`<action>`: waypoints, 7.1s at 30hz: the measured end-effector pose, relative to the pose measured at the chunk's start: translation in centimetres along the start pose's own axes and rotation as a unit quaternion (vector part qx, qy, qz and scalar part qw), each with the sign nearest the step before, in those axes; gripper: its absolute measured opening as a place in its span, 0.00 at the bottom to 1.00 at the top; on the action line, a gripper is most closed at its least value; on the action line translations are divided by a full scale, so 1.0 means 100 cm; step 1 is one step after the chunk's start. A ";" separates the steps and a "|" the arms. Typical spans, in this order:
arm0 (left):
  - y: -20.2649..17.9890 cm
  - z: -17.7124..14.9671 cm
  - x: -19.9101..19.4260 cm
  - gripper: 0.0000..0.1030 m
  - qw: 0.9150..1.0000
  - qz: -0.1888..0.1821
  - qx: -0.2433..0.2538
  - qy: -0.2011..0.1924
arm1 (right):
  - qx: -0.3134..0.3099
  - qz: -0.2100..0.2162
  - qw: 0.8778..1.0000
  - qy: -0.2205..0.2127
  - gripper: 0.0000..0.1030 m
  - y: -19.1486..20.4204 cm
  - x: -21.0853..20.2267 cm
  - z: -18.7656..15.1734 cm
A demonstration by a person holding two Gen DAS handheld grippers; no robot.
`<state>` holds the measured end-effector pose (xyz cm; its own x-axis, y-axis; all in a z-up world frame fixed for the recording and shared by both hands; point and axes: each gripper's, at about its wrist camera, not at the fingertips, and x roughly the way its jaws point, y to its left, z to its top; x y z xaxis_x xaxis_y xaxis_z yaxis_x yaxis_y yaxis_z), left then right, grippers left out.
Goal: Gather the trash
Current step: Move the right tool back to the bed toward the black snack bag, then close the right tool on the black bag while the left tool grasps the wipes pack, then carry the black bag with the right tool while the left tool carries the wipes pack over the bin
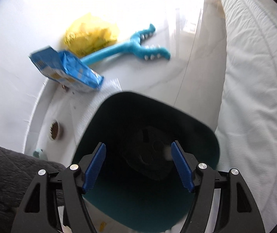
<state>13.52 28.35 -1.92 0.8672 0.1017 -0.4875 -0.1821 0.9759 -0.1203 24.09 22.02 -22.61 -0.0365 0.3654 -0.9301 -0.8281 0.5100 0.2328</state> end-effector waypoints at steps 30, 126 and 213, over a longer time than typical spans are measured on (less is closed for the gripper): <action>-0.104 0.021 0.031 0.92 0.998 -0.059 0.021 0.001 | 0.033 -0.046 0.974 -0.219 0.73 -0.089 -0.167 -0.050; -0.390 -0.066 0.210 0.70 0.934 -0.264 0.171 0.168 | 0.354 -0.153 0.868 -0.313 0.53 -0.361 -0.282 -0.261; -0.079 -0.151 0.098 0.55 0.964 0.007 -0.012 0.267 | 0.191 -0.065 0.949 -0.241 0.53 -0.074 -0.208 -0.119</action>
<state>16.46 18.73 -18.86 0.5043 -0.0044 -0.8635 -0.2086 0.9697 -0.1268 24.34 1.39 -8.39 0.3876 0.5469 -0.7421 -0.5409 0.7868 0.2974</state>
